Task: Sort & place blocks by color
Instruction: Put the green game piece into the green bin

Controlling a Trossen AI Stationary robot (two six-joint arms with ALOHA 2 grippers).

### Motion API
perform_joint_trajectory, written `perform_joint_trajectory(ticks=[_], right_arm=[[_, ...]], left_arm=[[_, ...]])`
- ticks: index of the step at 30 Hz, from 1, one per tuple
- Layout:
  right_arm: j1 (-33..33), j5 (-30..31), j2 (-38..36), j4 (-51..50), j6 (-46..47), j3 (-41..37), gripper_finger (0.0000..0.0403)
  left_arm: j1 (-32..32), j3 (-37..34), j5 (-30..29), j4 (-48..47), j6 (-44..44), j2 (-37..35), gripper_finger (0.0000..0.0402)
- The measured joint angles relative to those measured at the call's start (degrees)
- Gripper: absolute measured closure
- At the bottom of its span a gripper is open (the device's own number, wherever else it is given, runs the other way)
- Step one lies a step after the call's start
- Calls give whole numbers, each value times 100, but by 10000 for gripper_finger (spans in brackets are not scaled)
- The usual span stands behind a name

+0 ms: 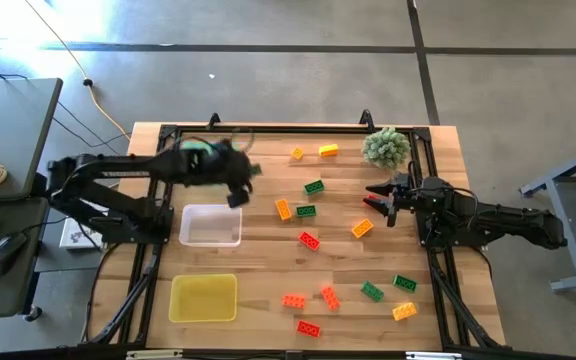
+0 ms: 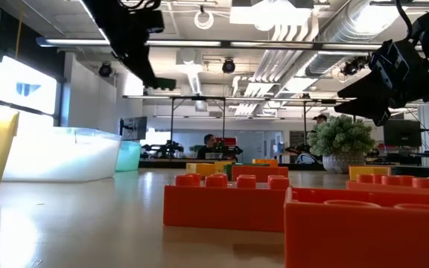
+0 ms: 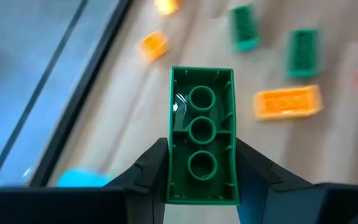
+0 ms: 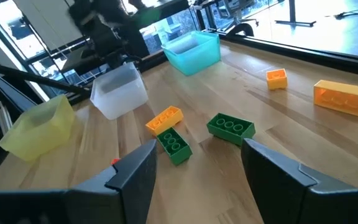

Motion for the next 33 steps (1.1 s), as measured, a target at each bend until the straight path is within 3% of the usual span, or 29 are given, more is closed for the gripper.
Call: perform_joint_trajectory(ticks=[8,17,26,33], right_arm=[[1,-1,-3,0,0,0,183],[-1,-3,-3,0,0,0,183],[1,-3,-3,0,0,0,183],[1,-4,-3,0,0,0,183]], left_arm=[[1613,-6,172,-1149,441,-412,295],[3002,-6,856,-1759,442,25,295],[3561,-6,1095,-1773,744,902,283],[3624,-6,1092,-1606,680,1074,266]])
